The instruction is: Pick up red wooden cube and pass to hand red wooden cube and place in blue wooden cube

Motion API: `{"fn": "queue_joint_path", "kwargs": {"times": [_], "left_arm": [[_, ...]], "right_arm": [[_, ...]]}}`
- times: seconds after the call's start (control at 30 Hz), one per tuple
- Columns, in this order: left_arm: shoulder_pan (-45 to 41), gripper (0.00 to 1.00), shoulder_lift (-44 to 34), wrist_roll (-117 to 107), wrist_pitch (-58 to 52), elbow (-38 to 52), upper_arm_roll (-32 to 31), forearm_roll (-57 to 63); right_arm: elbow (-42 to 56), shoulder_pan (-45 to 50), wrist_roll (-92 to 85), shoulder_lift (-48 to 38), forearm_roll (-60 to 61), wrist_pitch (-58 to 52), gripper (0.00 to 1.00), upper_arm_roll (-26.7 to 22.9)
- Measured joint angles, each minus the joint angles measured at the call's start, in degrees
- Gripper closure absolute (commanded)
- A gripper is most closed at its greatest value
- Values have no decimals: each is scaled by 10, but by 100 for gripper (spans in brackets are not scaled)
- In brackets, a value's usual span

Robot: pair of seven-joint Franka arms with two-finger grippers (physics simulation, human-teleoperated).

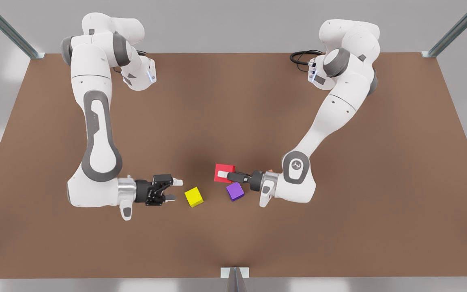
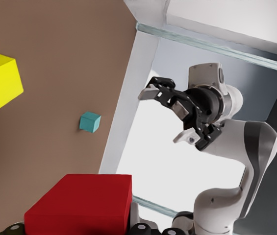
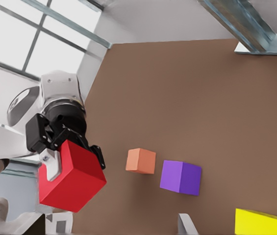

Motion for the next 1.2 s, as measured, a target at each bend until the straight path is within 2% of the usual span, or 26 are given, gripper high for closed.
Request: {"fn": "queue_joint_path", "kwargs": {"times": [0.2,0.57,0.87,1.2], "left_arm": [[-9,63,14,98,45,-4,-6,-59],[-9,62,22,200,64,-13,-17,-87],[-9,61,26,250,67,-14,-17,-88],[-8,62,24,284,67,-16,-17,-88]], "right_arm": [[-40,8,-175,-8,38,14,0,8],[-198,46,-396,-80,138,58,0,10],[-243,66,-517,-97,193,84,0,10],[-248,90,-604,-91,230,114,0,11]]}}
